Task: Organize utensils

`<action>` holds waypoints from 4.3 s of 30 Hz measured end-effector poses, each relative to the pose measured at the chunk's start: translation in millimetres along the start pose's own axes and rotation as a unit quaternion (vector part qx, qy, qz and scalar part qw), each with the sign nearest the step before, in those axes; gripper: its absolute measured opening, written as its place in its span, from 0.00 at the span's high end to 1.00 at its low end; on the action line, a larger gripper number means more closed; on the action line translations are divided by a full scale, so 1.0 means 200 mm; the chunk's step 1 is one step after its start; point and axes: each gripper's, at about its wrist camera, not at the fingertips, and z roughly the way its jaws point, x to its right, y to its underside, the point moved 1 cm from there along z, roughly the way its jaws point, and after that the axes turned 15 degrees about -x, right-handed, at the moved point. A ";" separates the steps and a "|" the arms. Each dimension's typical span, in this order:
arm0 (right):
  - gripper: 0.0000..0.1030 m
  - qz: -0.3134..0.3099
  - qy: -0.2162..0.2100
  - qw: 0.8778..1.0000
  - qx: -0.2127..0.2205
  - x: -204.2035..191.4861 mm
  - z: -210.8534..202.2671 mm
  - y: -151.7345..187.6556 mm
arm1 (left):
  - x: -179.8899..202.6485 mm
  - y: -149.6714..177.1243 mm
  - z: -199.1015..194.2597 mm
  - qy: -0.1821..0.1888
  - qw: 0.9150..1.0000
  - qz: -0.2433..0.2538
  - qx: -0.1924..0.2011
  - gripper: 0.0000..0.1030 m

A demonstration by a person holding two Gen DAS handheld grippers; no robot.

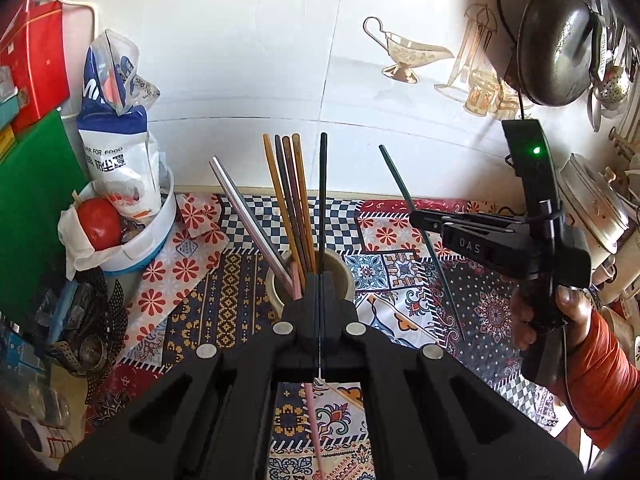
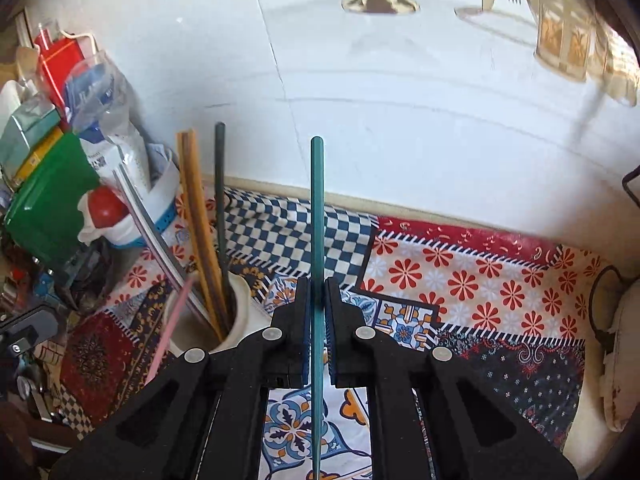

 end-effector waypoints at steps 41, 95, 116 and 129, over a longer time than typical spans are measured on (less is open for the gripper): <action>0.94 -0.083 -0.054 0.985 0.138 -0.43 0.26 -0.25 | 0.01 0.48 0.87 -0.010 0.971 0.020 -0.239 0.95; 0.89 -0.019 0.004 0.999 0.043 -0.02 -0.13 0.05 | -0.16 -0.51 0.42 -0.043 0.990 -0.043 0.128 0.96; 0.89 0.006 0.039 0.989 0.145 -0.25 -0.67 0.39 | 0.11 -0.14 -0.14 0.003 0.994 0.052 0.100 0.79; 0.53 0.024 0.106 0.945 0.309 -0.39 -1.37 0.96 | 0.46 0.47 -0.96 0.010 0.971 0.077 0.227 0.38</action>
